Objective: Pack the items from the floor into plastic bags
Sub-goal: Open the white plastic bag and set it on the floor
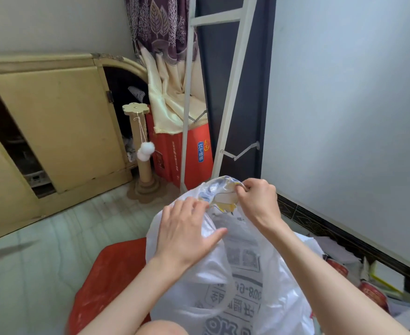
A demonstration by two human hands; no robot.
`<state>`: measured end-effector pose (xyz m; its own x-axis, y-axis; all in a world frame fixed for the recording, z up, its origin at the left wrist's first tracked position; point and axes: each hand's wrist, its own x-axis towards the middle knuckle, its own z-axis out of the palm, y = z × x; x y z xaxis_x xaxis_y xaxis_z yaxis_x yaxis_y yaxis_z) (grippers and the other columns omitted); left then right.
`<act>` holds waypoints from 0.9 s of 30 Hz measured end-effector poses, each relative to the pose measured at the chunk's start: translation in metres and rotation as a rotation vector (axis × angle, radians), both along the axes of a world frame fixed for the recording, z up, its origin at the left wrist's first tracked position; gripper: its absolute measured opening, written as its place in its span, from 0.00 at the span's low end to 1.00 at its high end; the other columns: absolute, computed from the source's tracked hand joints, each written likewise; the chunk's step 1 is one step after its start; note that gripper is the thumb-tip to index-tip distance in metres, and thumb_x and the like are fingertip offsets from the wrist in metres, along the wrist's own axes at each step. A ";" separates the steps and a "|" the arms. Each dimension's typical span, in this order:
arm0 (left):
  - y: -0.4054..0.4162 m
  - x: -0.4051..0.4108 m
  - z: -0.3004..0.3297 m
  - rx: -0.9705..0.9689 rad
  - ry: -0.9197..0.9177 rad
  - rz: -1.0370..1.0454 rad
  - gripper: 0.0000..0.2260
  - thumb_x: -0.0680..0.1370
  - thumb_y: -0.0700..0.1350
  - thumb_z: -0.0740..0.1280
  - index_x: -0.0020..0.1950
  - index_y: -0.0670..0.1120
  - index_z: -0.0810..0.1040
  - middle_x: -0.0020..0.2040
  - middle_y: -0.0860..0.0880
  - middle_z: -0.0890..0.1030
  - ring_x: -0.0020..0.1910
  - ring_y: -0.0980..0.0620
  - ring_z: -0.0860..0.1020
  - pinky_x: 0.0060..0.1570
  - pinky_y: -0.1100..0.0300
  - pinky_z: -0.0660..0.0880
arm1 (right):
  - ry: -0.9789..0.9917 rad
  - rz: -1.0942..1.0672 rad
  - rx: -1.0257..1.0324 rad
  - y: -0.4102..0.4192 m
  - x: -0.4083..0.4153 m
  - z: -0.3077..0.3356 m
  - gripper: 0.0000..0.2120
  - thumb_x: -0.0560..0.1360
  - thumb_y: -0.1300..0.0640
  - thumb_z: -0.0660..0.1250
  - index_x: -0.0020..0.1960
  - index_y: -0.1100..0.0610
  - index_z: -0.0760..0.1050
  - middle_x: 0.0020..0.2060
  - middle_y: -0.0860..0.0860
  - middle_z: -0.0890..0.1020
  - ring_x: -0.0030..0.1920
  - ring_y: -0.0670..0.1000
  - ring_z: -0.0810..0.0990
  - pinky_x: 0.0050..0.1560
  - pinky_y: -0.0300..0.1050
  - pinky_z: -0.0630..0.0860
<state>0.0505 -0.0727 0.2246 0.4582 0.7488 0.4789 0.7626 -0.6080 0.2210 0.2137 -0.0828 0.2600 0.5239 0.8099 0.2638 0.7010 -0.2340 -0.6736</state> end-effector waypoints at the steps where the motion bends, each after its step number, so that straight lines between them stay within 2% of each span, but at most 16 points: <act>1: 0.001 0.002 -0.004 -0.096 0.017 0.087 0.30 0.66 0.70 0.55 0.57 0.51 0.72 0.53 0.53 0.75 0.54 0.50 0.73 0.53 0.55 0.68 | 0.019 0.039 0.009 -0.002 -0.001 0.002 0.11 0.74 0.57 0.61 0.40 0.60 0.79 0.36 0.59 0.80 0.41 0.60 0.76 0.39 0.46 0.69; 4: 0.012 0.004 -0.015 -0.258 -0.069 0.252 0.33 0.68 0.70 0.59 0.64 0.49 0.64 0.61 0.50 0.69 0.61 0.49 0.70 0.60 0.55 0.66 | 0.052 0.171 0.022 -0.008 -0.007 0.008 0.10 0.74 0.56 0.64 0.43 0.59 0.82 0.34 0.54 0.81 0.38 0.53 0.77 0.37 0.45 0.69; 6: 0.015 0.008 -0.017 -0.245 -0.141 0.294 0.32 0.70 0.64 0.64 0.66 0.47 0.63 0.62 0.47 0.68 0.62 0.47 0.69 0.60 0.54 0.67 | 0.058 0.234 0.019 -0.011 -0.009 0.010 0.10 0.74 0.55 0.65 0.43 0.60 0.82 0.34 0.53 0.82 0.37 0.53 0.78 0.37 0.46 0.71; 8: 0.017 0.009 -0.020 -0.204 -0.117 0.349 0.31 0.70 0.57 0.68 0.67 0.45 0.62 0.63 0.45 0.67 0.62 0.43 0.67 0.59 0.51 0.66 | 0.058 0.265 0.029 -0.012 -0.008 0.010 0.11 0.74 0.53 0.66 0.42 0.60 0.82 0.34 0.56 0.83 0.39 0.56 0.79 0.37 0.48 0.73; 11: 0.023 0.003 -0.025 -0.131 -0.134 0.378 0.30 0.66 0.46 0.72 0.64 0.43 0.66 0.59 0.41 0.69 0.57 0.39 0.69 0.50 0.45 0.69 | 0.072 0.274 0.044 -0.016 0.000 0.010 0.12 0.73 0.49 0.67 0.41 0.57 0.83 0.33 0.54 0.83 0.38 0.54 0.80 0.36 0.46 0.72; 14: 0.027 -0.006 -0.026 -0.050 -0.217 0.383 0.28 0.63 0.38 0.73 0.60 0.45 0.68 0.55 0.41 0.70 0.51 0.38 0.71 0.44 0.45 0.70 | 0.007 0.250 0.025 -0.021 0.011 0.006 0.13 0.72 0.46 0.67 0.40 0.55 0.83 0.32 0.54 0.83 0.37 0.54 0.80 0.38 0.49 0.75; 17: 0.034 -0.021 -0.024 -0.038 -0.231 0.368 0.19 0.65 0.35 0.70 0.54 0.43 0.73 0.51 0.42 0.73 0.49 0.38 0.71 0.43 0.47 0.70 | -0.142 0.146 -0.034 -0.026 0.028 0.002 0.14 0.73 0.43 0.64 0.41 0.51 0.83 0.34 0.53 0.83 0.39 0.56 0.79 0.39 0.49 0.75; 20: 0.042 -0.038 -0.017 -0.289 -0.279 0.118 0.05 0.74 0.37 0.66 0.49 0.43 0.79 0.46 0.46 0.79 0.48 0.45 0.75 0.46 0.58 0.68 | -0.245 -0.007 -0.148 -0.030 0.046 -0.005 0.13 0.76 0.45 0.61 0.47 0.50 0.82 0.41 0.54 0.84 0.46 0.58 0.79 0.41 0.46 0.71; 23: 0.040 -0.043 -0.003 -0.592 -0.433 -0.039 0.05 0.75 0.40 0.66 0.44 0.46 0.82 0.37 0.53 0.80 0.39 0.56 0.76 0.38 0.67 0.69 | -0.184 0.029 -0.180 -0.028 0.048 -0.015 0.11 0.76 0.51 0.62 0.54 0.53 0.78 0.51 0.54 0.82 0.53 0.57 0.78 0.48 0.48 0.72; 25: 0.039 -0.041 0.006 -0.681 -0.578 -0.084 0.06 0.75 0.38 0.66 0.42 0.45 0.82 0.36 0.53 0.80 0.34 0.60 0.75 0.34 0.71 0.69 | -0.193 0.116 -0.162 -0.026 0.038 -0.018 0.14 0.75 0.51 0.64 0.59 0.53 0.74 0.55 0.52 0.78 0.56 0.55 0.75 0.53 0.49 0.71; 27: 0.037 -0.036 0.012 -0.733 -0.689 -0.103 0.07 0.76 0.38 0.65 0.44 0.44 0.82 0.37 0.50 0.81 0.34 0.61 0.75 0.35 0.70 0.69 | -0.298 0.124 -0.074 -0.023 0.021 -0.017 0.19 0.73 0.49 0.67 0.61 0.53 0.71 0.56 0.52 0.75 0.57 0.54 0.73 0.55 0.51 0.70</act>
